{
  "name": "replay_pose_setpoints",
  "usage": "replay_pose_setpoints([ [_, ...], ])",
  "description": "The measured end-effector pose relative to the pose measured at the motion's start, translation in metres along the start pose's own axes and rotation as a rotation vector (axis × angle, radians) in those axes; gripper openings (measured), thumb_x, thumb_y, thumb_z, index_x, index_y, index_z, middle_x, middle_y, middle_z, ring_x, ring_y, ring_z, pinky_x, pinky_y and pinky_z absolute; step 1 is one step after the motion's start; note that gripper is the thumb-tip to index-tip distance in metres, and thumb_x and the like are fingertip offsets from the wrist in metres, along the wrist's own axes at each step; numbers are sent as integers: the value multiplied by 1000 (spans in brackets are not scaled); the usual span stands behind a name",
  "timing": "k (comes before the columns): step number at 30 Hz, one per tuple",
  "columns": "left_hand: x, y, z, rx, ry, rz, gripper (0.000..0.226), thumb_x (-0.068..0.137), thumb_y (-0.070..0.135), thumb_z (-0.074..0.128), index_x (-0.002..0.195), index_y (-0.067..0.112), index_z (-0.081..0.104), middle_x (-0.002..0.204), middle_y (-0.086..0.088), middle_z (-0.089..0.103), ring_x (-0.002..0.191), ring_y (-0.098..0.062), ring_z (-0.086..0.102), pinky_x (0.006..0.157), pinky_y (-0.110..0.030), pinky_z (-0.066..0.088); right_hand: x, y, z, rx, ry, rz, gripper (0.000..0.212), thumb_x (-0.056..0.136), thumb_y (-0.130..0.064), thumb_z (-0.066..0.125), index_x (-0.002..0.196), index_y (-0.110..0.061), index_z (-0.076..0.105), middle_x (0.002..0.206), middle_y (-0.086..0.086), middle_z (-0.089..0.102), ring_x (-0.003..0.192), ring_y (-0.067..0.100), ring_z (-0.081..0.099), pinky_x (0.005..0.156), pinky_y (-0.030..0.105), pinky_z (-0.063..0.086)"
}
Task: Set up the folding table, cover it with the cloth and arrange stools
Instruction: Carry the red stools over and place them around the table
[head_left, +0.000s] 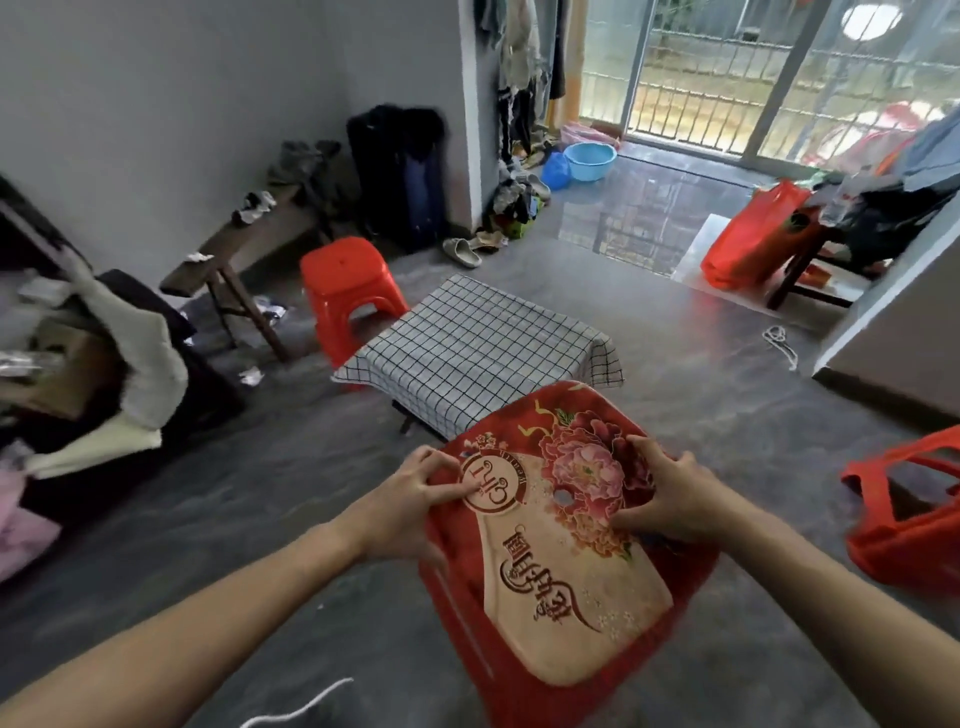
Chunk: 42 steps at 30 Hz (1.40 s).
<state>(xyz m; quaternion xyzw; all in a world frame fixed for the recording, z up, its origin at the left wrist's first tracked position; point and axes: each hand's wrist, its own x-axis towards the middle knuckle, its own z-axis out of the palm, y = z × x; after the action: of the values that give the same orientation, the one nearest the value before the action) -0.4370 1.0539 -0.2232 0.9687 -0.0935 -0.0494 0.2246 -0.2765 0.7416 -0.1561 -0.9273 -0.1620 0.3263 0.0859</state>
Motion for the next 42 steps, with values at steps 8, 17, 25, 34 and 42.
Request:
replay_pose_setpoints([
  [8, -106, -80, -18, -3, 72, -183, 95, 57, 65, 79, 141, 44, 42, 136, 10, 33, 137, -24, 20, 111, -49, 34, 38, -123, 44, -67, -53, -172, 118, 53, -78, 71, 145, -53, 3, 137, 14, 37, 124, 35, 44, 97, 53, 49],
  [17, -190, -160, -24, 47, 121, -308, 94, 58, 58, 83, 142, 38, 45, 135, 6, 35, 133, -25, 26, 108, -44, 40, 81, -234, 98, -100, -92, -337, 117, 52, -80, 69, 147, -49, 7, 135, 17, 39, 122, 36, 46, 98, 51, 47],
  [25, -204, -232, -15, 65, 121, -506, 95, 61, 55, 81, 145, 42, 37, 140, 6, 32, 140, -29, 17, 112, -44, 34, 172, -314, 121, -157, -201, -429, 122, 50, -80, 69, 148, -50, 3, 142, 18, 32, 132, 40, 34, 104, 57, 40],
  [34, -197, -332, 32, 1, 100, -635, 91, 67, 72, 66, 146, 42, 32, 142, 7, 29, 141, -16, -2, 114, -43, 29, 278, -378, 167, -255, -247, -490, 121, 60, -78, 68, 151, -43, -5, 146, 19, 25, 135, 40, 29, 102, 56, 41],
  [42, -190, -435, 87, 13, 13, -676, 91, 69, 69, 64, 148, 49, 22, 146, 10, 18, 146, -22, -5, 105, -57, 40, 366, -401, 243, -196, -259, -457, 115, 65, -68, 72, 149, -45, -3, 143, 16, 25, 132, 40, 30, 101, 55, 41],
])
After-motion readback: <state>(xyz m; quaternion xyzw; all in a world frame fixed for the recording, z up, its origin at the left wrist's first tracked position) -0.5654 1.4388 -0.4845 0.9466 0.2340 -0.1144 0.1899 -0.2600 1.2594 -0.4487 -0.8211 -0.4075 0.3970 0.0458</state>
